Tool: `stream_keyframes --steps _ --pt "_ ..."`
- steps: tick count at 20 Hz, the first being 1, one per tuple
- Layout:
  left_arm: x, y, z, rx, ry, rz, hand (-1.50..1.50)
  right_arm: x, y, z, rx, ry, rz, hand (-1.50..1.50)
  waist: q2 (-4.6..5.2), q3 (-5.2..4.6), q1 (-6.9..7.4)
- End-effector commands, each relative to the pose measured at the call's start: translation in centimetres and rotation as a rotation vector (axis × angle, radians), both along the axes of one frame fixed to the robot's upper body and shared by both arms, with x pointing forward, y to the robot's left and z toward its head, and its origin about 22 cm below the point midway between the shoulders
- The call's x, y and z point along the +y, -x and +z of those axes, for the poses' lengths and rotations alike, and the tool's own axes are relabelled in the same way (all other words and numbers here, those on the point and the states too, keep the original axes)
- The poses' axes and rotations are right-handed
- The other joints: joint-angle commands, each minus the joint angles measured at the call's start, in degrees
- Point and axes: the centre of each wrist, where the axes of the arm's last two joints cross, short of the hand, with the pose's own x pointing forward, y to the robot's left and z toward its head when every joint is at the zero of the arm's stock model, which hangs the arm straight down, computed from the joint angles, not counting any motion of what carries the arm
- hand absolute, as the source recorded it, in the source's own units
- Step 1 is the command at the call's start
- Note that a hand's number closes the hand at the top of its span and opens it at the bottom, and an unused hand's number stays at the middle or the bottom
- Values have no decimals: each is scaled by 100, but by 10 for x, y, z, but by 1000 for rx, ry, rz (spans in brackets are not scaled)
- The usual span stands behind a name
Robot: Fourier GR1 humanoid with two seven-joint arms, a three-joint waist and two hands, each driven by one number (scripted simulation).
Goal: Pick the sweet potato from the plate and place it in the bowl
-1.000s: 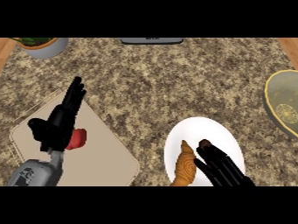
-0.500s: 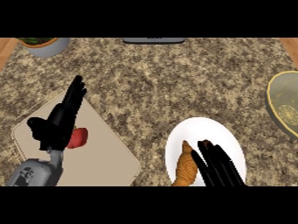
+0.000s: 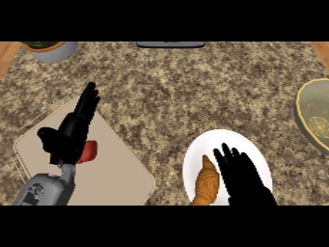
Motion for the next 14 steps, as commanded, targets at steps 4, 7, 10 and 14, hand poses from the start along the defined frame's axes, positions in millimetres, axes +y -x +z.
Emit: stream_keyframes --steps 4,7,10,14 --pt "11 2 -10 17 -13 6 0 -37 -14 -4 60 -5 -12 -150 -1 4 -10" --pt "9 0 -6 10 -12 16 0 -36 1 -24 86 -3 9 -150 -4 5 -23" --pt "-9 -5 5 2 -3 -7 0 -34 2 -13 74 -50 28 -150 -6 5 -22" --pt "-18 -7 -2 -5 -20 3 0 -33 7 -11 71 -143 64 -150 -3 4 -34"
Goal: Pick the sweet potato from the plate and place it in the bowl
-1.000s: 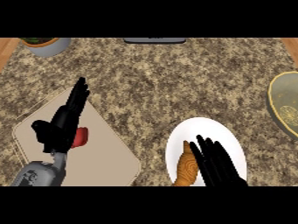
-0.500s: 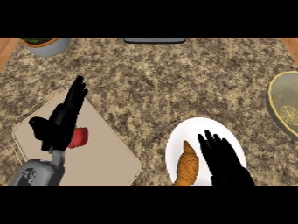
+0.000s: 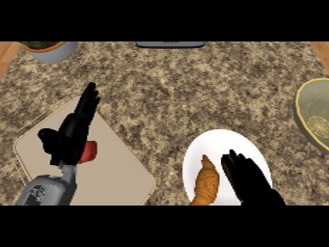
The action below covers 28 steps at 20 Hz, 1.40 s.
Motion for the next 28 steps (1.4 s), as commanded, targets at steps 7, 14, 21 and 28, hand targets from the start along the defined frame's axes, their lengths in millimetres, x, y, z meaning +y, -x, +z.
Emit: stream_keyframes --steps 7,14,21,28 --pt "0 0 -10 -10 -7 4 0 -18 4 -14 25 -115 17 -150 3 -1 -14" --pt "-12 7 -16 -11 -1 11 0 -15 -4 -29 37 -171 -17 -150 1 -1 -1" --pt "16 9 -5 5 2 -12 0 -12 -19 -42 37 -166 -34 -150 0 -2 14" --pt "19 4 9 -6 -8 -23 0 -40 -25 -61 19 -16 -122 -150 -3 -3 9"
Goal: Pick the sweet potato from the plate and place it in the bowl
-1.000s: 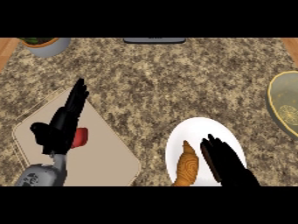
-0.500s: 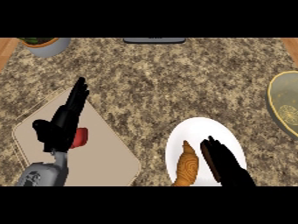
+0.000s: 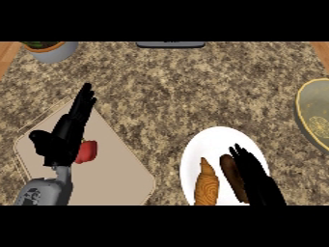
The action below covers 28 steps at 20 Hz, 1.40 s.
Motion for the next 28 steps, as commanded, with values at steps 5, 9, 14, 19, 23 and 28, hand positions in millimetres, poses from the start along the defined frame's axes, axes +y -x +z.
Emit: stream_keyframes --steps 5,9,14,19,23,28 --pt "-11 -8 3 -5 20 -2 0 -24 -6 -3 -10 154 -32 -150 0 -2 -10" --pt "-13 -12 5 0 7 0 0 -17 2 -18 68 112 3 -150 0 -1 -21" --pt "-7 -3 -14 4 0 4 0 -2 -15 -33 82 264 190 150 4 -3 11" --pt "11 3 9 -1 4 -4 0 -4 -16 -58 98 238 213 150 -1 1 40" --pt "3 2 -5 16 -8 20 0 -44 3 -19 94 -84 391 150 -13 5 -62" --pt "-7 5 -2 0 0 23 0 -89 43 -9 201 -391 588 150 -38 9 -194"
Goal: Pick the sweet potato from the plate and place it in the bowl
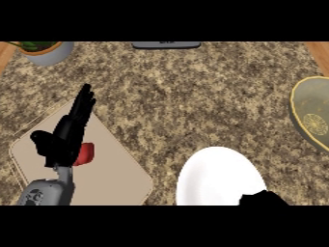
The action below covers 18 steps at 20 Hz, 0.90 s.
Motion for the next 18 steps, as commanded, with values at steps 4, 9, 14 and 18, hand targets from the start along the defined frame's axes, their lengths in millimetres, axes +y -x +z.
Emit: stream_keyframes --steps 4,9,14,18 --pt "15 5 1 10 -11 13 0 -77 25 44 -37 -373 172 150 4 19 -43" --pt "27 -6 11 11 -13 29 0 -108 47 84 -189 -524 216 150 -2 10 -137" --pt "20 12 -3 18 -7 22 0 -141 54 143 -373 -513 190 150 -17 5 -89" --pt "13 18 -5 25 -5 29 0 -147 72 189 -418 -465 135 150 -26 -2 -121"
